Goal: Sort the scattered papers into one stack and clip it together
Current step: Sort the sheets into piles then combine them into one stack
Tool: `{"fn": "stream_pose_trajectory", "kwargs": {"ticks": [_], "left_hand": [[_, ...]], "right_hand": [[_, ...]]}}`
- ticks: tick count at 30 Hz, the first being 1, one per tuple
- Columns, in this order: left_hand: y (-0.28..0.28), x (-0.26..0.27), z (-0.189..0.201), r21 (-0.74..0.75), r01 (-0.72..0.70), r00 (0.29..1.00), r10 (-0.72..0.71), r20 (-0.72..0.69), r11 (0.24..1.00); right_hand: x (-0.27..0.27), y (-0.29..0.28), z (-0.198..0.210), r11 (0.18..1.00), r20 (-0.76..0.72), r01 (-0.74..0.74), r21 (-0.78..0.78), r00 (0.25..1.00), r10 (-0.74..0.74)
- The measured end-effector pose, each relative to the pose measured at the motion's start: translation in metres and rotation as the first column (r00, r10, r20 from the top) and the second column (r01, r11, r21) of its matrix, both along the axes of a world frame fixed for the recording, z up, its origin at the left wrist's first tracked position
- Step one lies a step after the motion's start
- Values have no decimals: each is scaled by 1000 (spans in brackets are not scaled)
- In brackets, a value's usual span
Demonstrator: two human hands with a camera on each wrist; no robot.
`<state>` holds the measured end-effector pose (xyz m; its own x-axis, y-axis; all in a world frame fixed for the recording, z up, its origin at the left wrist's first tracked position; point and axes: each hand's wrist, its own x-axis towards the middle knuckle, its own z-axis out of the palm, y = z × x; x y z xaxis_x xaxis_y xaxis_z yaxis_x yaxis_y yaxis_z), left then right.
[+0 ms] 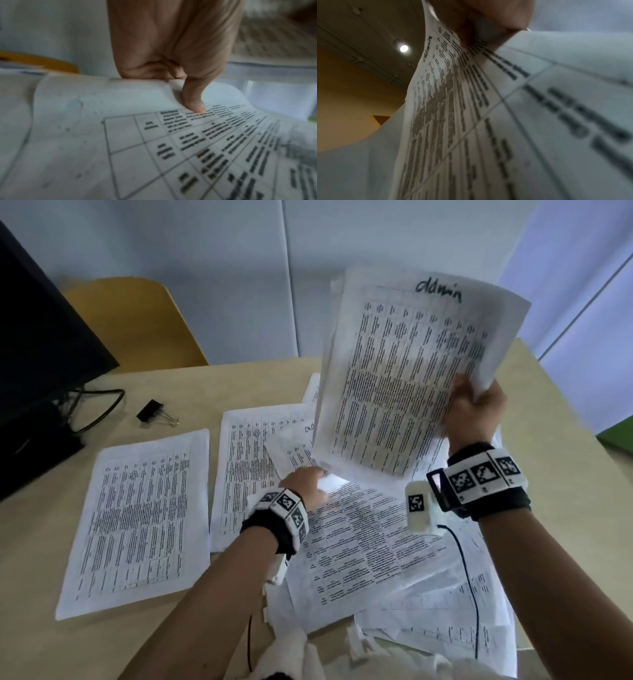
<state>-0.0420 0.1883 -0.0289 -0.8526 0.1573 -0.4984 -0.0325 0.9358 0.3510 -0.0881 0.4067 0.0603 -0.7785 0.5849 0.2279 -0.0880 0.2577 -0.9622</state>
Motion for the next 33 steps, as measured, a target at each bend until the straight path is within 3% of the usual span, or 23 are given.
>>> {"fn": "stream_pose_trajectory", "kwargs": {"ticks": [3,6,10,13,15,17,20,24,28,30,33], "left_hand": [[-18,-1,7,185,-225,972,235,-31,957],[-40,4,15,367,-437,873,485,-45,821],[-52,12,20,575,-642,684,718,130,507],[-50,12,14,599,-698,606,769,202,392],[-47,12,8,596,-718,581,781,230,359],[-44,11,5,558,-719,597,779,192,413],[-44,7,1,466,-718,636,759,138,516],[-53,3,7,510,-721,654,704,277,469],[-52,2,3,380,-657,754,581,308,651],[-47,2,-4,314,-637,771,592,235,704],[-39,4,-4,253,-606,780,626,6,754]], "right_hand": [[0,8,-9,998,70,40,-58,997,-35],[2,20,-29,999,246,6,-48,969,6],[16,12,-62,976,553,-153,-158,805,216],[26,-4,-89,926,648,-214,-312,665,372],[31,-15,-95,878,635,-270,-396,610,474],[35,-24,-97,842,594,-314,-438,603,533],[36,-26,-98,887,614,-388,-251,645,456],[33,-21,-103,874,647,-484,52,683,340],[33,-23,-102,860,594,-501,97,723,354],[36,-26,-101,854,575,-505,126,739,351],[39,-25,-103,894,584,-414,168,773,248]]}}
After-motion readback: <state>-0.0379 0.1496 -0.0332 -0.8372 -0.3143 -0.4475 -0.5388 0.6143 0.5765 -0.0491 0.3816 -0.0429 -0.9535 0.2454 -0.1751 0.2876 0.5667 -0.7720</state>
